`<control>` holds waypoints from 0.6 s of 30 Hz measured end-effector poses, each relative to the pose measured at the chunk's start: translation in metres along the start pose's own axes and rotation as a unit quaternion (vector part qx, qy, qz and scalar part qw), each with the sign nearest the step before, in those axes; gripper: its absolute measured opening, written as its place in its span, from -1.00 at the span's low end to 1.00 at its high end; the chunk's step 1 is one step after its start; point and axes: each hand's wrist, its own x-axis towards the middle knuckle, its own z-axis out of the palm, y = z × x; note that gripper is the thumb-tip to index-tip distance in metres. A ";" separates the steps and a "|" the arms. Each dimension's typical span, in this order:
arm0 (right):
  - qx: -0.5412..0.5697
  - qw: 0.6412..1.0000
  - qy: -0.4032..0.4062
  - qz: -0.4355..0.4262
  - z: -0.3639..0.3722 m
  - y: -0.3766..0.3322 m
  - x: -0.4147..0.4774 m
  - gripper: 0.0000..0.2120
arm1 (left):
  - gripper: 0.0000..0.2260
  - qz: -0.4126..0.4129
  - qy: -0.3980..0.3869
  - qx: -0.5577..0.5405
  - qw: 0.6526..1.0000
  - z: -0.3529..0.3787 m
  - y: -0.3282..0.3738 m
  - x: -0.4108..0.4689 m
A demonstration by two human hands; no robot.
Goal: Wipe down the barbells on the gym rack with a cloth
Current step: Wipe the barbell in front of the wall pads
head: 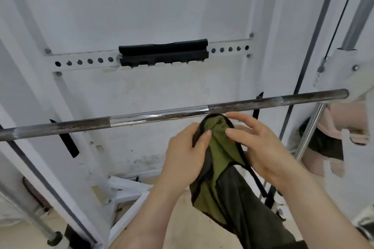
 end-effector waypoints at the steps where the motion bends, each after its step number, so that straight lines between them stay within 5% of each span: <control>1: -0.092 0.995 -0.004 -0.025 -0.007 0.002 -0.005 -0.45 | -0.89 -0.007 0.014 -0.042 0.999 0.007 0.009 0.009; 4: -0.172 0.978 0.022 -0.112 -0.014 0.006 -0.013 -0.32 | -0.92 -0.026 0.021 -0.122 0.992 0.027 0.035 0.041; 8: -0.150 0.973 0.002 -0.176 -0.018 -0.003 0.011 -0.42 | -0.84 -0.059 0.026 -0.157 0.985 0.039 0.046 0.084; 11: -0.220 0.949 0.086 -0.210 -0.020 -0.018 0.048 -0.60 | -0.72 -0.114 -0.044 -0.196 0.973 0.027 0.050 0.106; 13: -0.263 0.925 0.156 -0.227 -0.019 -0.027 0.076 -0.72 | -0.64 -0.041 -0.016 0.009 0.999 0.011 0.049 0.113; 16: -0.322 0.918 0.134 -0.190 -0.012 -0.035 0.113 -0.69 | -0.68 0.158 0.153 0.312 0.925 0.004 0.042 0.096; 18: -0.308 0.942 0.057 -0.119 -0.015 -0.037 0.123 -0.49 | -0.65 0.227 0.104 0.369 0.895 0.027 0.038 0.076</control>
